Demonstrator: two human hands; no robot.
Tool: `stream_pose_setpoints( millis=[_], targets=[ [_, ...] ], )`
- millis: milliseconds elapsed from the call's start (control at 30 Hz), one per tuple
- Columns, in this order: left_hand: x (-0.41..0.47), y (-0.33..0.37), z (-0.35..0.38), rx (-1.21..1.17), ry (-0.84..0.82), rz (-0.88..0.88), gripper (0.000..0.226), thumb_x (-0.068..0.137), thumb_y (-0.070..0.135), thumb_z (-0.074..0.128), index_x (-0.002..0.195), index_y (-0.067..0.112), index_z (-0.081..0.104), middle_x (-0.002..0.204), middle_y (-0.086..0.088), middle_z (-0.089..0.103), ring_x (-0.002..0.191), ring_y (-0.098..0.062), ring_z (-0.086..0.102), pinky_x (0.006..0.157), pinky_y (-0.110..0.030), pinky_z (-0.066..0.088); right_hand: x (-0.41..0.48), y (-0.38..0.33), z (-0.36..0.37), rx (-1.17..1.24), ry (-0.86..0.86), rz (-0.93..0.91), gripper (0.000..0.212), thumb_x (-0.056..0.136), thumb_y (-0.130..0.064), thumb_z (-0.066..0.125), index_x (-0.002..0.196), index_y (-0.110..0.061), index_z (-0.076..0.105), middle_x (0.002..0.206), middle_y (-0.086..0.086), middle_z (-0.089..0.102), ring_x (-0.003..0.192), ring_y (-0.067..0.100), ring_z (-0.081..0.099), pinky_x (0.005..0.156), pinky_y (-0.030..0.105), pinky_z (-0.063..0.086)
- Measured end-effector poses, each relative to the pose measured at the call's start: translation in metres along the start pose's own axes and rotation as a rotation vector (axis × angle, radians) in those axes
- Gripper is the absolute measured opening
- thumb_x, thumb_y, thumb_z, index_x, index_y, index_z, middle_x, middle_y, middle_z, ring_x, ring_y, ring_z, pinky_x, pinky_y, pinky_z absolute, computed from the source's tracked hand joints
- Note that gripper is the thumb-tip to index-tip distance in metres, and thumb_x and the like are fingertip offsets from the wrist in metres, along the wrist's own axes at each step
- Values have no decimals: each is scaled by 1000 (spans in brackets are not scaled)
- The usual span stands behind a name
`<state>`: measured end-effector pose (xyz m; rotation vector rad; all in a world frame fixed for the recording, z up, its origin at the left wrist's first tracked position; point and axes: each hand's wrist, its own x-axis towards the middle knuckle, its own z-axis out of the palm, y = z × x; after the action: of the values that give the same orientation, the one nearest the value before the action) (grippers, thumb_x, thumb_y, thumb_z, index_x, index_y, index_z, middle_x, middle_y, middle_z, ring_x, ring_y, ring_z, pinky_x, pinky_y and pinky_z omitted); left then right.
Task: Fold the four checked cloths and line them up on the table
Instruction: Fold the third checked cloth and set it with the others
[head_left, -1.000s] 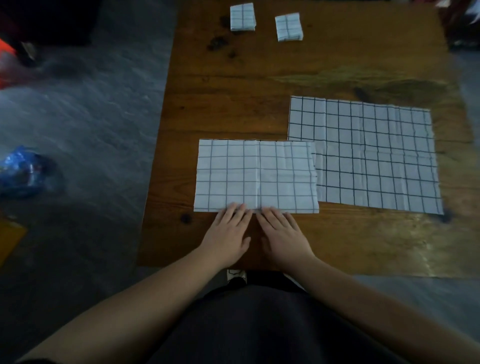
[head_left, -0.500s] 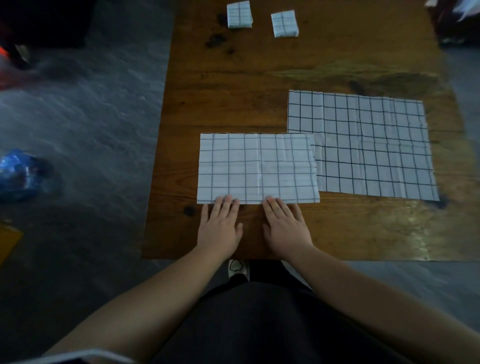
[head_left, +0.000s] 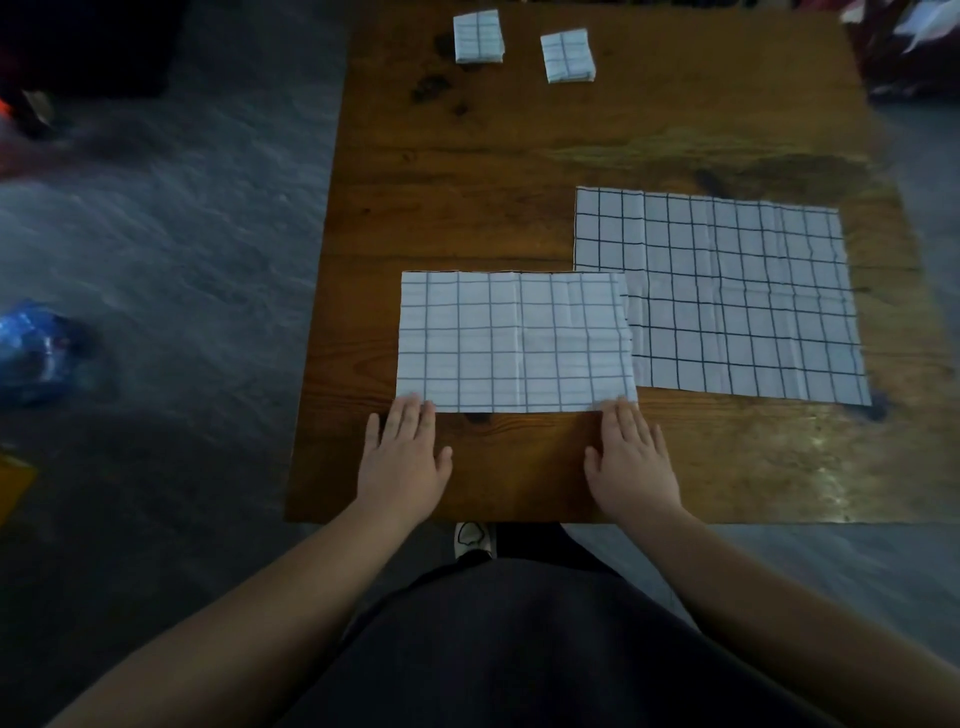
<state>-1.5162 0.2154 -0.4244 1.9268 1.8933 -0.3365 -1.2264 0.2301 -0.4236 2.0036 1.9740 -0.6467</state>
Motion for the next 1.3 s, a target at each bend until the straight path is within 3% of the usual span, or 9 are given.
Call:
stream_pose_setpoints(
  millis=[133,233,433,667,833,1000,1133,1300],
  targets=[
    [9,37,-2,19,13,212,69,105,52,23,162,19,1,170,-5,-4,156,-22,-10,127,-50,1,-1,-43,3,-46,-35,-272,67,106,-40,29,162,-23,-4,169,-2,-8,155,14,-12,126,44,-4],
    [18,59,1,42,-20,280,69,105,50,27,163,19,3,171,-3,-1,157,-20,-6,127,-47,0,8,-64,10,-76,-51,-331,66,106,-41,28,162,-23,-2,170,-3,-7,155,14,-12,126,43,-5],
    [21,35,8,82,-45,244,66,106,50,24,163,24,2,171,1,1,157,-17,-4,126,-48,5,11,-51,9,-90,-47,-274,66,105,-41,28,163,-25,2,170,-6,-3,156,13,-7,126,46,-1],
    [5,-22,7,18,-61,108,66,107,51,20,162,24,-3,170,2,-6,155,-14,-10,127,-45,1,5,14,0,-25,-26,-63,67,106,-41,28,162,-23,-4,170,-4,-5,155,14,-9,126,46,-3],
    [5,-25,1,-10,-44,93,65,107,50,23,162,22,4,170,1,0,156,-15,-6,127,-43,1,9,21,-6,17,11,-65,61,104,-37,36,161,-23,17,168,-2,16,155,18,10,127,48,7],
    [29,-26,-16,-8,-18,34,64,106,48,26,162,21,8,171,-4,4,156,-24,-7,127,-47,4,4,7,-9,-39,77,-99,43,100,-35,39,141,-27,47,142,-5,48,137,19,40,122,49,23],
    [56,-31,-37,32,-29,-22,65,106,47,30,162,21,9,170,-9,-1,156,-30,-9,126,-50,4,-9,-9,-4,-59,67,-212,37,97,-35,41,131,-31,54,127,-7,55,125,19,47,118,47,27],
    [52,-14,-49,-45,45,40,61,104,32,39,160,17,20,170,-10,6,156,-30,-6,126,-48,7,-22,-39,8,-66,55,-365,44,95,-41,41,134,-27,56,138,-3,53,132,20,45,120,49,27]
  ],
)
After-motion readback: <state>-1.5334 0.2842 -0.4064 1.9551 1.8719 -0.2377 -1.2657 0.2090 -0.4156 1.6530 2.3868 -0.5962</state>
